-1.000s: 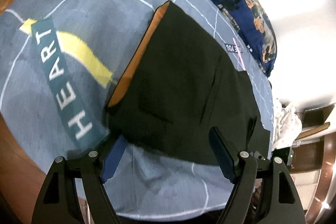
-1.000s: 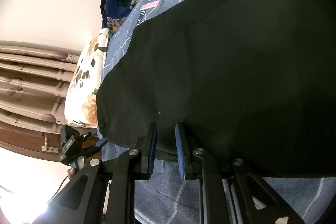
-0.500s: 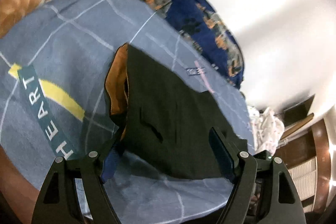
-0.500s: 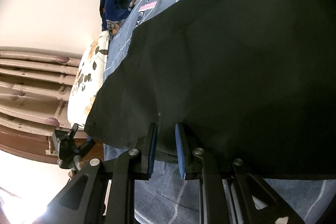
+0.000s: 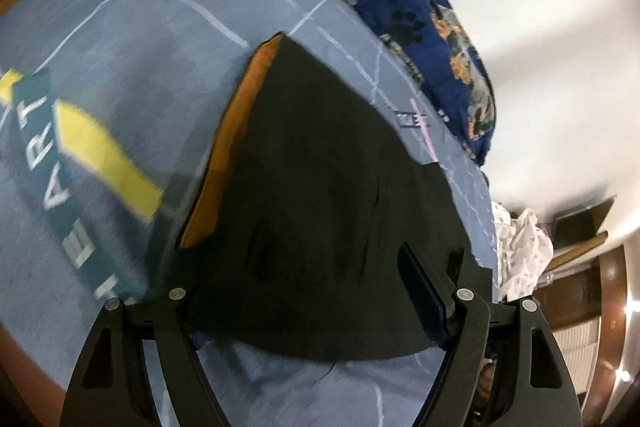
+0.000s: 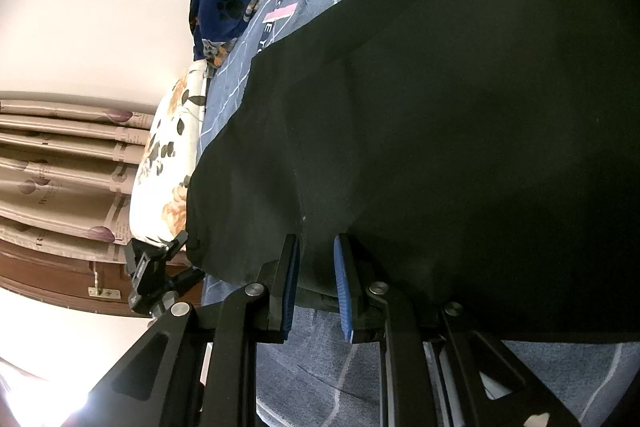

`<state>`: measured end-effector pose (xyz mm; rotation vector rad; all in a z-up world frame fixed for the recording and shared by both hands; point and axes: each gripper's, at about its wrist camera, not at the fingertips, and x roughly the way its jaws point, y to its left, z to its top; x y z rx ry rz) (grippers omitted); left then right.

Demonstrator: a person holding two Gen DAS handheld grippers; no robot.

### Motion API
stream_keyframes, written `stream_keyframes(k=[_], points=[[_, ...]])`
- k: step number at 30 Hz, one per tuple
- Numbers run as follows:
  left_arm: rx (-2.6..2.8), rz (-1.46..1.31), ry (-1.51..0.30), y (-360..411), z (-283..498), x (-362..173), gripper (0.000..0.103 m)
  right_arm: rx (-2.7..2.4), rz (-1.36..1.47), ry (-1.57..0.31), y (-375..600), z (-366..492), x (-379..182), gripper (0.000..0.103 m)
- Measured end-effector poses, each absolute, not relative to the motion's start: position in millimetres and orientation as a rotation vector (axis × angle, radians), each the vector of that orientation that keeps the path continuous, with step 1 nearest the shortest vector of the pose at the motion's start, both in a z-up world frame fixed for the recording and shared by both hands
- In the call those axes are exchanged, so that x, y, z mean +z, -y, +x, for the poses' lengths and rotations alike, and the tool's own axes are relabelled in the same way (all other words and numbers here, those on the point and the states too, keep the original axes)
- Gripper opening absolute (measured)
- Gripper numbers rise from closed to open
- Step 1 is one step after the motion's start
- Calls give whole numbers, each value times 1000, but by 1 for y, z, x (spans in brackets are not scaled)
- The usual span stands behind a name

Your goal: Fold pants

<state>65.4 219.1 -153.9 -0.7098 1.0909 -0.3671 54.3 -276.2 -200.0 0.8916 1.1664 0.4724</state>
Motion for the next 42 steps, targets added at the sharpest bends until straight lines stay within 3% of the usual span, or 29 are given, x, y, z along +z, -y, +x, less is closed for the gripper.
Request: stream_keyframes(k=[1, 2, 3, 6, 12, 42], points=[[-365, -700, -1085, -218, 68, -153, 76, 472, 892, -1166, 276, 54, -200, 15], [-345, -678, -1085, -215, 71, -153, 63, 472, 892, -1167, 276, 54, -200, 15], [-308, -634, -1094, -212, 73, -153, 40, 473, 892, -1167, 276, 55, -200, 15], [-253, -579, -1107, -208, 73, -158, 30, 473, 893, -1167, 276, 55, -200, 15], [-226, -559, -1077, -202, 67, -138, 24, 473, 899, -1165, 276, 55, -201, 15], [-216, -358, -862, -146, 34, -53, 23, 472, 915, -1164, 276, 56, -203, 15]])
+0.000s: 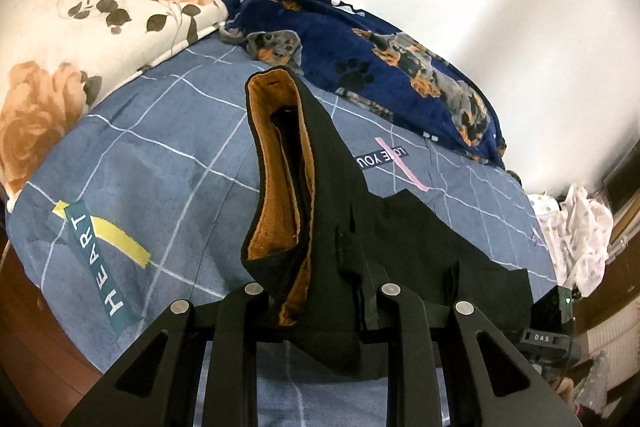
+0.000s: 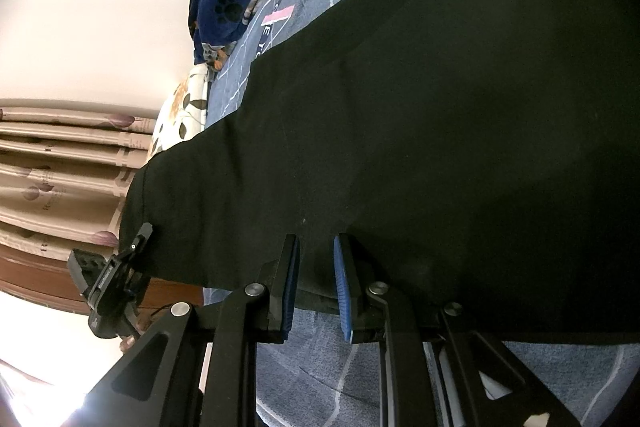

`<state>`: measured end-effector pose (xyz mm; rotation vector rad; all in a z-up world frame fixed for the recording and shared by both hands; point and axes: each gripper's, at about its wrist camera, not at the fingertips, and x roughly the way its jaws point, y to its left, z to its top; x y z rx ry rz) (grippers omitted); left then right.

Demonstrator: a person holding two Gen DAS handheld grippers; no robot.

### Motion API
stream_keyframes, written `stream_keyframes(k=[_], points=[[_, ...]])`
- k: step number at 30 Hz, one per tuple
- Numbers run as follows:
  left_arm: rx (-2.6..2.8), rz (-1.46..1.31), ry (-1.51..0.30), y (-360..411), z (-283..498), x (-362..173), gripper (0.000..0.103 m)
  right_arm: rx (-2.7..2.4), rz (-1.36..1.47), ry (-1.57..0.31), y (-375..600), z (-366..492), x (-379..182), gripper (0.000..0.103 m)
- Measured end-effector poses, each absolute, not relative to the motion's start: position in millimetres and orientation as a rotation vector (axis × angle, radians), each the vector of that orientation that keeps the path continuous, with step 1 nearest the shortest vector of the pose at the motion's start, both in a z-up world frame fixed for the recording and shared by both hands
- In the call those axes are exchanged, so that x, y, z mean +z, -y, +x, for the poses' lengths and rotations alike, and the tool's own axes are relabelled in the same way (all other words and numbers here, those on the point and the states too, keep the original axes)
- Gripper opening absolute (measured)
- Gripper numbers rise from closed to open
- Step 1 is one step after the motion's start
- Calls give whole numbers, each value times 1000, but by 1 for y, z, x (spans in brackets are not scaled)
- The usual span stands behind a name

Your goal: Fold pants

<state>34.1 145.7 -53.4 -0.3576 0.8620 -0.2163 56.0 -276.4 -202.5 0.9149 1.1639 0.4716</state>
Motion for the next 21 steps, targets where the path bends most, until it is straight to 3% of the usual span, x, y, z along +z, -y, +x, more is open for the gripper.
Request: stream_keyframes(k=[21], points=[[-211, -237, -814, -118, 22, -38, 23, 477, 913, -1160, 275, 57, -205, 15]])
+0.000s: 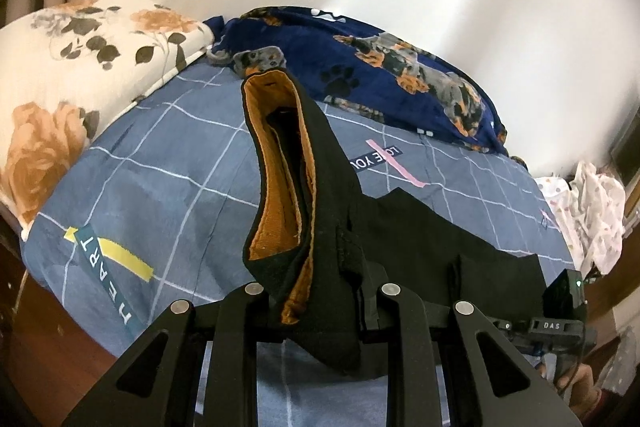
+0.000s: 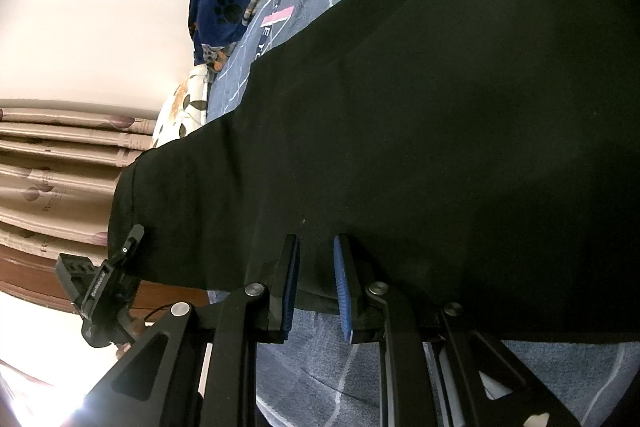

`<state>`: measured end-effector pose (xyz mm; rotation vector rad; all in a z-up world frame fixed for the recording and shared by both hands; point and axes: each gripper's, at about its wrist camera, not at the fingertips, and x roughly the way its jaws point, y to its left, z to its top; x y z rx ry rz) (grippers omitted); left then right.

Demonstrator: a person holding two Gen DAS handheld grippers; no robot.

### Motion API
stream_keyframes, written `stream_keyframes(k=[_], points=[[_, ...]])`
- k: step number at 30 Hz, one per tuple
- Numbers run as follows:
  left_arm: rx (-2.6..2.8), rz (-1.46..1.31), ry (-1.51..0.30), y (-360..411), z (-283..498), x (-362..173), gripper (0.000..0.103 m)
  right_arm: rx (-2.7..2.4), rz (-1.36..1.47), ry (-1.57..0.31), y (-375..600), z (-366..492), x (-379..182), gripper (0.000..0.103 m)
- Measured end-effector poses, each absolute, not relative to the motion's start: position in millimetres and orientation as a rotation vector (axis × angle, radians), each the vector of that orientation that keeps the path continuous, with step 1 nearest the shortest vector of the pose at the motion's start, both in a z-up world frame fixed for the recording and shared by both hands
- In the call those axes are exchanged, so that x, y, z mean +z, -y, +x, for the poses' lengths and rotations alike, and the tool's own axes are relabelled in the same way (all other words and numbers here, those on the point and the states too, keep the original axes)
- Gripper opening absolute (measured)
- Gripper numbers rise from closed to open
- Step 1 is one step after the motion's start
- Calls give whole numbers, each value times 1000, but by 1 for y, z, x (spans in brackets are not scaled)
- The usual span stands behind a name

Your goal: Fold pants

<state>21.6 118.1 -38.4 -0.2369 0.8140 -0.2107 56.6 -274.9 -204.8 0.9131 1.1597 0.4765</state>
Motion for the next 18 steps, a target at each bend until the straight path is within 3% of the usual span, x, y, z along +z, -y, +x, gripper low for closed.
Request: stream_keyframes(k=[18], points=[[-241, -207, -793, -103, 16, -28, 23, 471, 915, -1160, 274, 59, -210, 14]])
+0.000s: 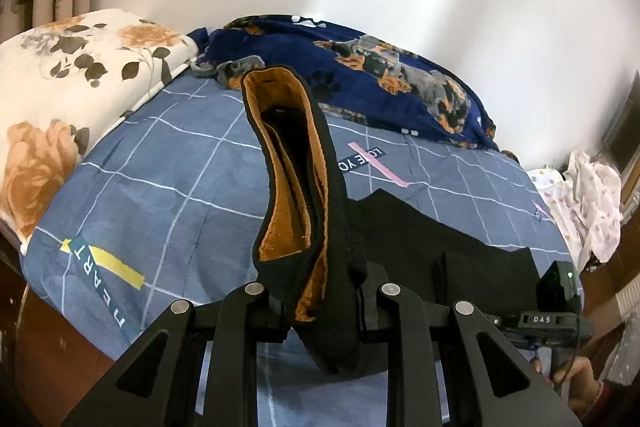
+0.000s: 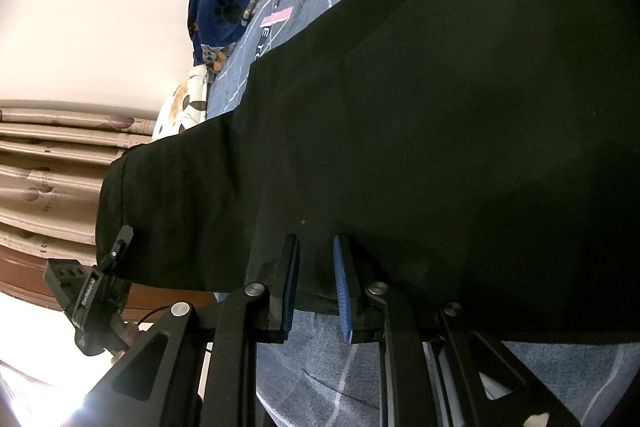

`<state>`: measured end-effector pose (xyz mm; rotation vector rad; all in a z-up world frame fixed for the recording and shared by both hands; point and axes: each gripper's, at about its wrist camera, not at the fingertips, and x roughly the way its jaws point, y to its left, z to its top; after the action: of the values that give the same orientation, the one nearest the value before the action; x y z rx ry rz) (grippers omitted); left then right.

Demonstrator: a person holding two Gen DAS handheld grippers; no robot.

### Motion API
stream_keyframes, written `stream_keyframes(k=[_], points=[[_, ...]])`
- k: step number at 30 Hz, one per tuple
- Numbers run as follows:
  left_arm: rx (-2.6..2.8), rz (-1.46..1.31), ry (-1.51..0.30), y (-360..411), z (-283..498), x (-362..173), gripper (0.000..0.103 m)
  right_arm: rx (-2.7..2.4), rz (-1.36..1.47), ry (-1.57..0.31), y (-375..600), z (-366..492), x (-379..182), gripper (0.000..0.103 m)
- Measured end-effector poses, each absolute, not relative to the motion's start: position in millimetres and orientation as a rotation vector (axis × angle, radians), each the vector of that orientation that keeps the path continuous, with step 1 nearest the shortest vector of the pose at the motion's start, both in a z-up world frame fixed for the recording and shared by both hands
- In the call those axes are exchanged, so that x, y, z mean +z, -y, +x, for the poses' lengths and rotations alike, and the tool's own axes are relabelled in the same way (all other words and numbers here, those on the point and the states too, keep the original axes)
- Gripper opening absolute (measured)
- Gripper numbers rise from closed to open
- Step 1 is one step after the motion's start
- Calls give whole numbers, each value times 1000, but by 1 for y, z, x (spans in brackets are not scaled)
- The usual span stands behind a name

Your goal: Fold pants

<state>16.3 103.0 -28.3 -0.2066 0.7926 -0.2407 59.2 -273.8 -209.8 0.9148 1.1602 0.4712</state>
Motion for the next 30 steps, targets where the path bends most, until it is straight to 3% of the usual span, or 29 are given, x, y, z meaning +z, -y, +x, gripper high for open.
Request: stream_keyframes(k=[30], points=[[-299, -203, -757, -77, 9, -10, 23, 472, 916, -1160, 273, 61, -213, 14]])
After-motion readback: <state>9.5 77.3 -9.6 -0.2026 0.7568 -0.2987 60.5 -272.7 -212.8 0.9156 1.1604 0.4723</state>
